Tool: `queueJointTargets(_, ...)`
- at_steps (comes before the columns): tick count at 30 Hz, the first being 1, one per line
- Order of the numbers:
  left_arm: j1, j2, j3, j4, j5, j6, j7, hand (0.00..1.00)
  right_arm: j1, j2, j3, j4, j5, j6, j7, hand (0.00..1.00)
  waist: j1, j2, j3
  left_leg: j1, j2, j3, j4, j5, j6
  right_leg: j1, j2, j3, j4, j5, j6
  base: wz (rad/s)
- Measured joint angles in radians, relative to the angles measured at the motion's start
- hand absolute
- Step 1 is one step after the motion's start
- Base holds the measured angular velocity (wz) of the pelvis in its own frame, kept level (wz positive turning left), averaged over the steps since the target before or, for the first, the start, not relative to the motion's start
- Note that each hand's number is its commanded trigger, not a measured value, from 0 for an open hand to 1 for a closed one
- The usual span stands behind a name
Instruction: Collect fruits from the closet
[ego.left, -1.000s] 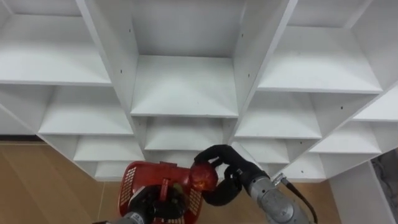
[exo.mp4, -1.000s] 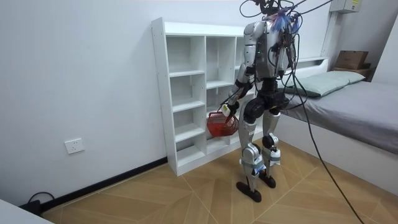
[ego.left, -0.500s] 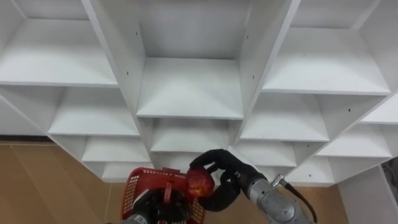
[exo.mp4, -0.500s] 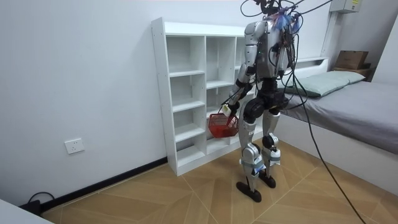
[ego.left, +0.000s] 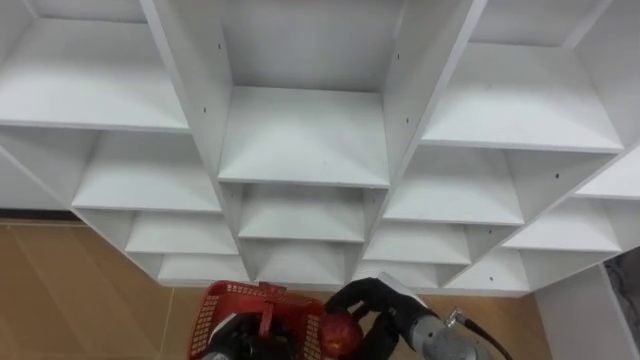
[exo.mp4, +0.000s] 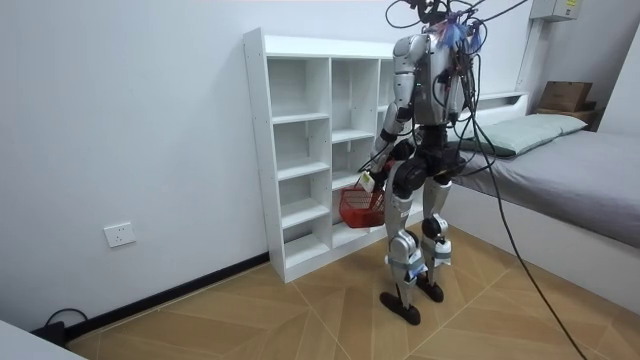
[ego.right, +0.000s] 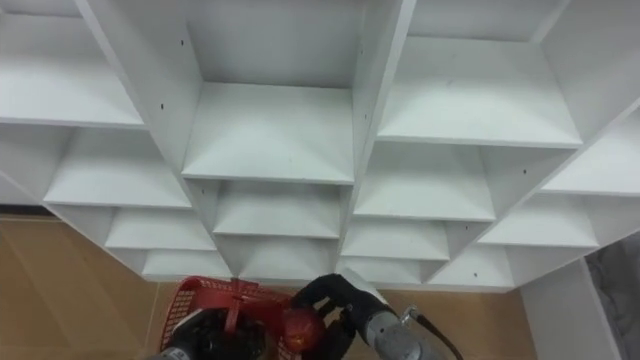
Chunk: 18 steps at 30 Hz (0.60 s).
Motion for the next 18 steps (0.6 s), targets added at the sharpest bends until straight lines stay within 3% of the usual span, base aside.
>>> queueJointTargets(5, -0.01, 0.001, 0.0, 0.0, 0.0, 0.0, 0.0, 1.0, -0.001, 0.0, 0.0, 0.016, -0.001, -0.001, -0.002, 1.0, 0.0, 0.011, 0.0052, -0.002, 0.0, -0.001, 0.0, -0.001, 0.001, -0.001, 0.001, -0.002, 0.0, 0.0, 0.0, 0.0)
queueJointTargets(18, -0.017, 0.0, 0.001, 0.0, 0.0, 0.0, 0.0, 1.0, -0.001, 0.0, -0.001, 0.02, -0.003, -0.001, -0.005, 1.0, 0.001, 0.021, 0.0014, -0.001, -0.001, -0.001, 0.001, -0.001, 0.002, -0.002, -0.001, -0.002, 0.002, 0.0, 0.0, 0.0)
